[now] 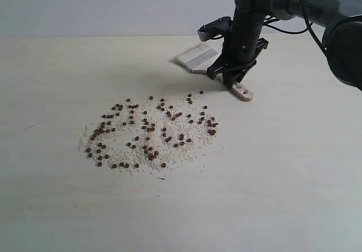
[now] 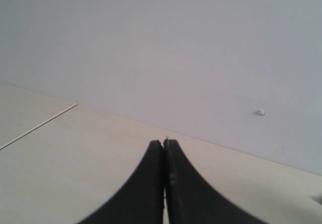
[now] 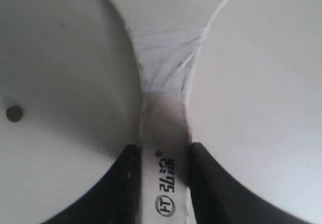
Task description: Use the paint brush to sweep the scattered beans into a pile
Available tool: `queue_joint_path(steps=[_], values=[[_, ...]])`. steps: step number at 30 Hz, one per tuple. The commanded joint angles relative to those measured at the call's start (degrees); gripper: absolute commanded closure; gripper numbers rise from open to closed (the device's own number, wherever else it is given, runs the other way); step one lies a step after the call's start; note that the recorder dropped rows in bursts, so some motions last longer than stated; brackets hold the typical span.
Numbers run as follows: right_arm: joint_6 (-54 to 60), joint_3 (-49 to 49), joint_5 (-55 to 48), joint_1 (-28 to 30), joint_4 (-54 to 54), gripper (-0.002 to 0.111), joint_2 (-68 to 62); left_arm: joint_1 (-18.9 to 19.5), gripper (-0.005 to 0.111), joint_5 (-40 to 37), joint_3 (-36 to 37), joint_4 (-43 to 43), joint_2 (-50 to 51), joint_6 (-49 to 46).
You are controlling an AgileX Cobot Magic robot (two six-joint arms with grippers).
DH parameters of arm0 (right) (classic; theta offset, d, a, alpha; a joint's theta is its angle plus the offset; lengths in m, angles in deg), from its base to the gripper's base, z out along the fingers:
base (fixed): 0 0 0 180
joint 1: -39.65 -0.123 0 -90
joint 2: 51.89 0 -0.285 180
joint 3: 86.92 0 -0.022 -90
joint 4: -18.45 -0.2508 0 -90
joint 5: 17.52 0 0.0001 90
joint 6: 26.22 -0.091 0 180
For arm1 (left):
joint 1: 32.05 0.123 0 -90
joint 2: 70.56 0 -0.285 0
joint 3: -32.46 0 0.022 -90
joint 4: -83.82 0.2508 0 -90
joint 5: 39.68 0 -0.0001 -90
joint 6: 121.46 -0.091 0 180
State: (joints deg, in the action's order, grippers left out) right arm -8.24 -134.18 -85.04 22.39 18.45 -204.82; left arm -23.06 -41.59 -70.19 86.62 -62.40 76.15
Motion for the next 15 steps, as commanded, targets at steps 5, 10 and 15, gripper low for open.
queue_joint_path(steps=[5,10,15], values=[[-0.12,0.14,1.94,-0.03,2.55,0.07,-0.7,-0.38,0.107,0.09,-0.13,-0.09,-0.38,-0.16],[-0.12,0.14,7.23,-0.03,3.08,0.063,-0.7,-0.38,0.107,0.09,-0.13,-0.09,-0.38,-0.16],[2.79,0.14,4.03,-0.03,3.26,0.063,-1.43,-0.38,0.107,0.09,-0.13,-0.09,-0.38,-0.16]])
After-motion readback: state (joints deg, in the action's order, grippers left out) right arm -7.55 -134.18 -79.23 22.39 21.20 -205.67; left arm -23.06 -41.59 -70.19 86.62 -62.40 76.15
